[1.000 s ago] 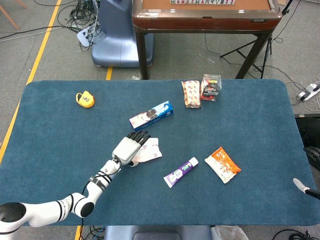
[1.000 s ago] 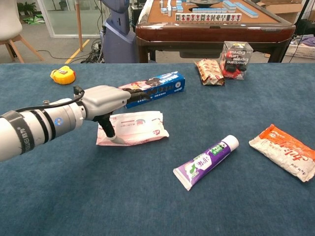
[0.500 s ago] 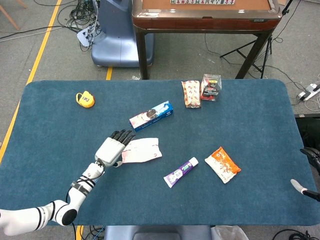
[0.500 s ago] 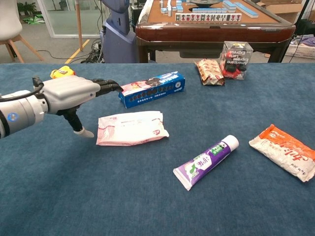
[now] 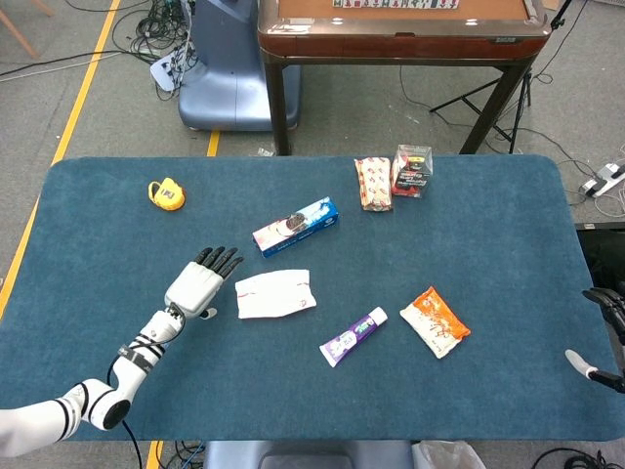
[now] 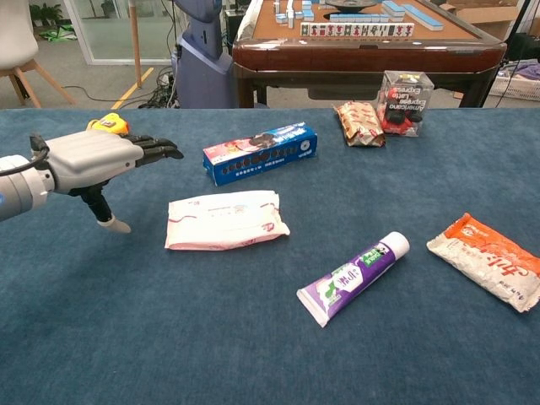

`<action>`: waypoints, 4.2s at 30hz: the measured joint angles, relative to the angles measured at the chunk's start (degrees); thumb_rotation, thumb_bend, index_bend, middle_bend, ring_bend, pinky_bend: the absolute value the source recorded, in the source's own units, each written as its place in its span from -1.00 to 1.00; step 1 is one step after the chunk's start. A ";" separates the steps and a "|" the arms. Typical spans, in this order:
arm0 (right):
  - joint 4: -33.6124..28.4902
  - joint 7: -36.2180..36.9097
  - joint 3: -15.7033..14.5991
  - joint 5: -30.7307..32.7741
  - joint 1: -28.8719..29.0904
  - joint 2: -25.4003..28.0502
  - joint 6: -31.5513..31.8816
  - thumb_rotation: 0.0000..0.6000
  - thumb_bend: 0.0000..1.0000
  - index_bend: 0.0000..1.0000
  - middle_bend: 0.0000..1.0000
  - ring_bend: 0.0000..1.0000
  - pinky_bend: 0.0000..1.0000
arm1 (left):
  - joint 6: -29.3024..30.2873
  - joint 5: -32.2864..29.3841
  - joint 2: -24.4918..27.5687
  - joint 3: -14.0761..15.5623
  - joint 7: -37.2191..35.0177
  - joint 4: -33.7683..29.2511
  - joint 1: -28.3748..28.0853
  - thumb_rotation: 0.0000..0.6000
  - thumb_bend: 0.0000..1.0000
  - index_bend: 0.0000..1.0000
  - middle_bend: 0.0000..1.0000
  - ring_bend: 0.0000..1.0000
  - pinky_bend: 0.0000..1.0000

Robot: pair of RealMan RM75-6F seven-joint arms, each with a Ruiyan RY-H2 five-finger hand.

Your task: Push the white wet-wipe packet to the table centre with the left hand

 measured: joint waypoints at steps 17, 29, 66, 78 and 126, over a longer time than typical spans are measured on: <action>0.24 1.13 0.08 0.45 0.04 0.31 -0.29 1.00 -0.98 -0.54 -0.57 -0.85 -0.13 | -4.09 -1.25 -5.90 -1.87 -2.10 7.84 -1.63 1.00 -0.87 -1.00 -1.00 -1.00 -0.84; 0.48 1.93 0.17 0.51 -0.25 0.49 0.25 1.00 -0.98 -0.55 -0.57 -0.85 -0.13 | -5.11 -1.73 -7.55 -3.00 -1.66 8.40 -2.75 1.00 -0.87 -1.00 -1.00 -1.00 -0.84; 2.11 7.74 0.41 -0.71 -2.47 1.51 4.88 1.00 -0.98 -0.54 -0.56 -0.85 -0.13 | -5.73 -2.77 -13.79 -6.16 3.46 9.33 -7.92 1.00 -0.87 -1.00 -1.00 -1.00 -1.00; 2.39 8.81 0.57 -0.65 -2.98 1.67 5.76 1.00 -0.98 -0.54 -0.56 -0.85 -0.13 | -6.88 -3.50 -15.06 -6.93 4.89 9.12 -9.89 1.00 -0.87 -1.00 -1.00 -1.00 -1.00; 1.76 5.99 0.38 -2.02 -2.64 1.15 4.92 1.00 -0.98 -0.52 -0.56 -0.85 -0.13 | 5.34 -12.02 -2.60 -7.55 25.22 -15.29 -5.34 1.00 -0.87 -1.00 -1.00 -1.00 -1.00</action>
